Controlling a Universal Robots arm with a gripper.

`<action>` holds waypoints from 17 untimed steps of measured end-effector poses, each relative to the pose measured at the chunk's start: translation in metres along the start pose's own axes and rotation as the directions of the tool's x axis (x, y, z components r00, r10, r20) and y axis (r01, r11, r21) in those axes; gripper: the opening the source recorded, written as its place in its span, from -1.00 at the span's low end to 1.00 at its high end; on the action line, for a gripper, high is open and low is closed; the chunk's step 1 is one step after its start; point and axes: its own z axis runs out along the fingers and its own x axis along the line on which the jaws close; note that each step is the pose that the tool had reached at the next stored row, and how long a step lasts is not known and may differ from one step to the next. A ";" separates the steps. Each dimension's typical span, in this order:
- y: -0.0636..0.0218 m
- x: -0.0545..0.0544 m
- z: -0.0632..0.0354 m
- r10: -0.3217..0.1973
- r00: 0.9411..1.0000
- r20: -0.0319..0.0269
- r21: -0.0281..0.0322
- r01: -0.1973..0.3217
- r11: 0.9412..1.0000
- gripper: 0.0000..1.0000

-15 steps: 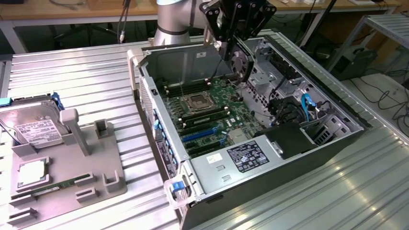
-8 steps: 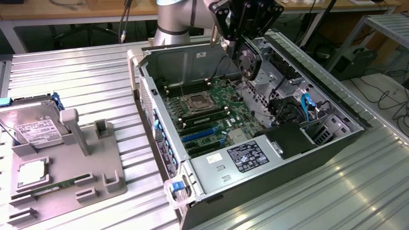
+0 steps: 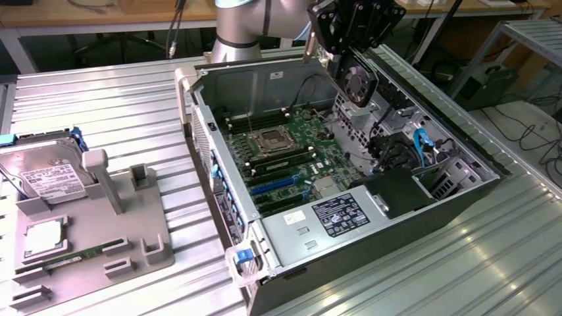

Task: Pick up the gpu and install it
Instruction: 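Pick up the gpu and move the gpu toward the slot, then insert the gpu into the slot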

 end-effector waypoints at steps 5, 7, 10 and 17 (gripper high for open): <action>0.0000 0.000 0.0000 0.000 1.000 0.000 0.000 0.000 1.000 -0.44; 0.0000 0.000 0.0000 0.000 1.000 0.000 0.000 0.000 1.000 -0.44; 0.0000 0.000 0.0000 0.000 1.000 0.000 0.000 0.000 1.000 -0.44; 0.0000 0.000 0.0001 -0.007 1.000 0.000 0.000 0.007 1.000 -0.44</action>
